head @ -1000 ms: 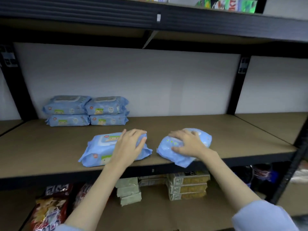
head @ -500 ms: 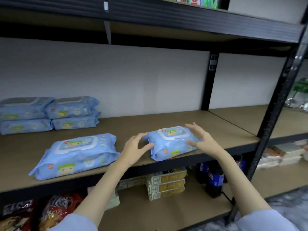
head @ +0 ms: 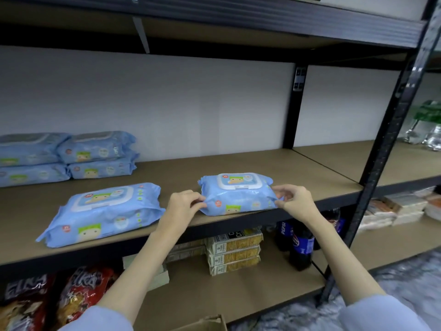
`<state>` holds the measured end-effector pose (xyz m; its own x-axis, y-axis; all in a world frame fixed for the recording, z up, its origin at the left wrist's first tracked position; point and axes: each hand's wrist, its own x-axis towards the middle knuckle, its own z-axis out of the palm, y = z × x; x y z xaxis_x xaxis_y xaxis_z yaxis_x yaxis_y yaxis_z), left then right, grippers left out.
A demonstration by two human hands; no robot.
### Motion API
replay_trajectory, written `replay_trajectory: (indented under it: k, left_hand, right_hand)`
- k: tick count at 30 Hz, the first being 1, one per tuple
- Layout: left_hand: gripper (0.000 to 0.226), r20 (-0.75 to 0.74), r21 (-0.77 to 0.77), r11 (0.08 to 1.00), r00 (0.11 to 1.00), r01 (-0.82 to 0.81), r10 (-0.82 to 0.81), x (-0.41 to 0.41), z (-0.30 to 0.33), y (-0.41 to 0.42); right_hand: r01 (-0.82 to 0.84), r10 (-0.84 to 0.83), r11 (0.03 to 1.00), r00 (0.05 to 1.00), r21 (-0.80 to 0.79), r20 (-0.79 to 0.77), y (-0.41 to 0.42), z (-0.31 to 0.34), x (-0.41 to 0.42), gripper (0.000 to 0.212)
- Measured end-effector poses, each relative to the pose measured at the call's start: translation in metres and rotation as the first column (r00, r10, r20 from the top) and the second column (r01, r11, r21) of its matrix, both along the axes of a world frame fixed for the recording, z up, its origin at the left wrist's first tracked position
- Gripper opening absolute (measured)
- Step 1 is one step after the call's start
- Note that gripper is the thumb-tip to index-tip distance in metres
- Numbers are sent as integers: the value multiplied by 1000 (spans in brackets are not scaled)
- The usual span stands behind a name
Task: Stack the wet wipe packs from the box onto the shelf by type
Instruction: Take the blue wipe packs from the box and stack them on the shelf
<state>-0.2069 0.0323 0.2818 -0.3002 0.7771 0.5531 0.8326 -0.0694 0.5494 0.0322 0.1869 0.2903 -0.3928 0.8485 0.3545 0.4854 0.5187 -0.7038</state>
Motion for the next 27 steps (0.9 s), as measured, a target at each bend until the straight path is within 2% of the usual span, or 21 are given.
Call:
replay_trajectory:
  k: [3, 6, 9, 11, 13, 15, 17, 20, 22, 23, 25, 27]
  left_hand:
    - [8, -134, -16, 1000, 991, -12, 9, -3, -2, -1]
    - [9, -320, 90, 989, 937, -115, 138, -2, -6, 2]
    - [17, -489, 191, 973, 846, -133, 212, -8, -2, 3]
    - [16, -498, 227, 959, 826, -169, 264, -10, 1, 1]
    - [15, -494, 232, 959, 830, -161, 258, -11, -1, -2]
    - [16, -493, 182, 975, 846, -127, 202, -11, -6, -8]
    - [23, -471, 116, 987, 868, -115, 157, -13, -3, -12]
    - [44, -474, 86, 982, 861, -165, 186, -10, 13, -14]
    - [60, -389, 54, 986, 906, -157, 165, 2, 28, -9]
    - [64, -340, 30, 990, 930, -137, 139, 10, 34, -3]
    - [56, -296, -53, 992, 951, -110, 90, 22, 37, 14]
    - [47, -278, -196, 974, 959, -110, 52, 27, 29, 29]
  right_hand:
    - [39, -50, 985, 997, 166, 60, 0, -9, -1, 19]
    - [94, -142, 949, 979, 300, 143, 1, -14, 2, 11]
    - [88, -228, 804, 959, 589, 169, -2, -13, 7, 19]
    - [65, -240, 719, 957, 692, 160, -7, -14, 6, 26]
    - [59, -208, 746, 967, 663, 148, -12, -17, 4, 25]
    - [43, -141, 827, 981, 561, 133, -13, -18, 5, 13]
    - [-43, -34, 899, 985, 435, 167, -12, -15, 9, 6]
    - [-91, 47, 966, 982, 241, 185, -22, 0, 9, 39]
    - [-80, 46, 974, 986, 212, 161, -29, 14, 0, 56]
    - [-85, 54, 970, 989, 227, 139, -32, 20, -9, 57]
    - [-116, 83, 962, 987, 247, 140, -36, 28, -31, 51]
    - [-148, 100, 969, 967, 197, 235, -35, 28, -50, 47]
